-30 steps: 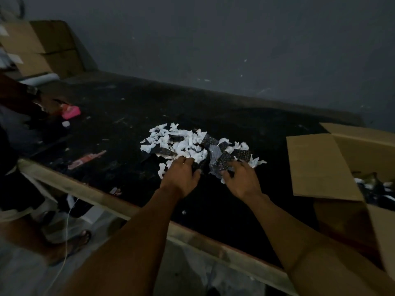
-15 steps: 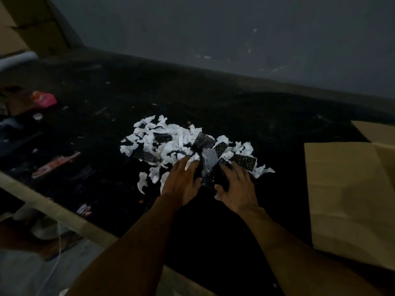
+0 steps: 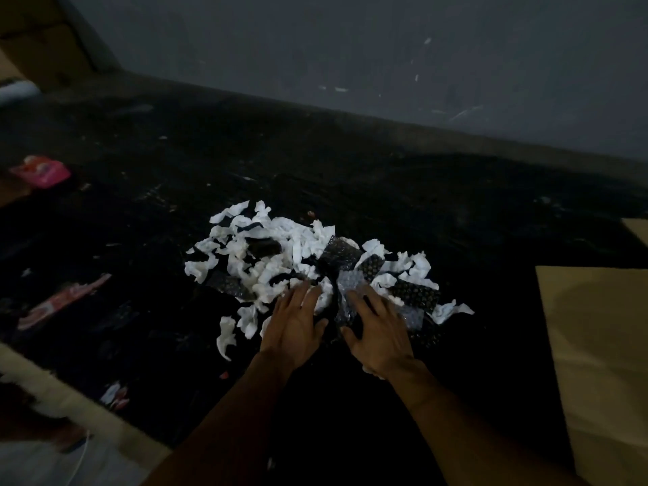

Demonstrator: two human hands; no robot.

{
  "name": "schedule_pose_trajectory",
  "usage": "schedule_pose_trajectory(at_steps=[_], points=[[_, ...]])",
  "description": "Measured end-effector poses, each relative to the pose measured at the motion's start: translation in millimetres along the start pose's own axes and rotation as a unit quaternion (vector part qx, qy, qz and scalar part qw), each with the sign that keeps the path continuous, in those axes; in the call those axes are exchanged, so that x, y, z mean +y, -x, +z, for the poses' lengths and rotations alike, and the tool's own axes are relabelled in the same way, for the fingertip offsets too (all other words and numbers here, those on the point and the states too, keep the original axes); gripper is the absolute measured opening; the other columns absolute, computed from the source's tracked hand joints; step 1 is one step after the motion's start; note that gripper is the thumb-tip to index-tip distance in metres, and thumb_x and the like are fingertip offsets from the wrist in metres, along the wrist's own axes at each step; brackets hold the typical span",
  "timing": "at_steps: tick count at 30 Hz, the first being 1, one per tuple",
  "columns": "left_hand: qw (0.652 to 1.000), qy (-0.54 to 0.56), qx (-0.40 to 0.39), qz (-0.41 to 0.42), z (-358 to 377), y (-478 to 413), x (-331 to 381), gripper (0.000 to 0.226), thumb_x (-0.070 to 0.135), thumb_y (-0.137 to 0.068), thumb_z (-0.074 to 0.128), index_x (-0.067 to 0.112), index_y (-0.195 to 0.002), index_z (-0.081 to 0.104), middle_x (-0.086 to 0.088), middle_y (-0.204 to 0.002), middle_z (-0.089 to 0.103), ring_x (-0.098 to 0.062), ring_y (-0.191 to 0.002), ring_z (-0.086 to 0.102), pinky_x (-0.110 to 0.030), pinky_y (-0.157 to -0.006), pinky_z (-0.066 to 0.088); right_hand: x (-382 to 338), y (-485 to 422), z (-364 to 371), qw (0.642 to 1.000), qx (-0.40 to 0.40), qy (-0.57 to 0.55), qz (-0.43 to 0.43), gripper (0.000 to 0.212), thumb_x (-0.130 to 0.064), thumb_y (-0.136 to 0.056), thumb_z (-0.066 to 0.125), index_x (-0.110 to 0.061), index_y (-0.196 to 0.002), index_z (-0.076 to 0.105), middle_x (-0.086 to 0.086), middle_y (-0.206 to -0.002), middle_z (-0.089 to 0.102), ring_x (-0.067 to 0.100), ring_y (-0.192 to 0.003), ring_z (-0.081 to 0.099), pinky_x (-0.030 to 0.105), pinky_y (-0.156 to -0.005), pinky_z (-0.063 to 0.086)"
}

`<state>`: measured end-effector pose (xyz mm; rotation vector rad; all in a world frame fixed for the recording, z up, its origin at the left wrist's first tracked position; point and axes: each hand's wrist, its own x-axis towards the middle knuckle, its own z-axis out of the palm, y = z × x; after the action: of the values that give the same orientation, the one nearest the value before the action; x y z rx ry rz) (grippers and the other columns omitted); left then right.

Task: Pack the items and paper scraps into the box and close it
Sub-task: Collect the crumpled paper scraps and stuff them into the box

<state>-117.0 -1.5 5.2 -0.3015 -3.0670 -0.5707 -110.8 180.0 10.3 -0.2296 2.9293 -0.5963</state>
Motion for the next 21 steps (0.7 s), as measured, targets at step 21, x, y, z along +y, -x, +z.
schedule_pose_trajectory(at_steps=[21], points=[[0.994, -0.016, 0.103, 0.033, 50.4, -10.5, -20.0, 0.028, 0.051, -0.085, 0.051, 0.026, -0.095, 0.06, -0.002, -0.095, 0.054, -0.025, -0.086, 0.047, -0.036, -0.072, 0.039, 18.0, -8.5, 48.6, 0.984, 0.167, 0.063, -0.001, 0.037, -0.05, -0.077, 0.054, -0.026, -0.106, 0.057, 0.009, -0.119, 0.052, 0.031, -0.107, 0.048, 0.048, -0.084, 0.042]])
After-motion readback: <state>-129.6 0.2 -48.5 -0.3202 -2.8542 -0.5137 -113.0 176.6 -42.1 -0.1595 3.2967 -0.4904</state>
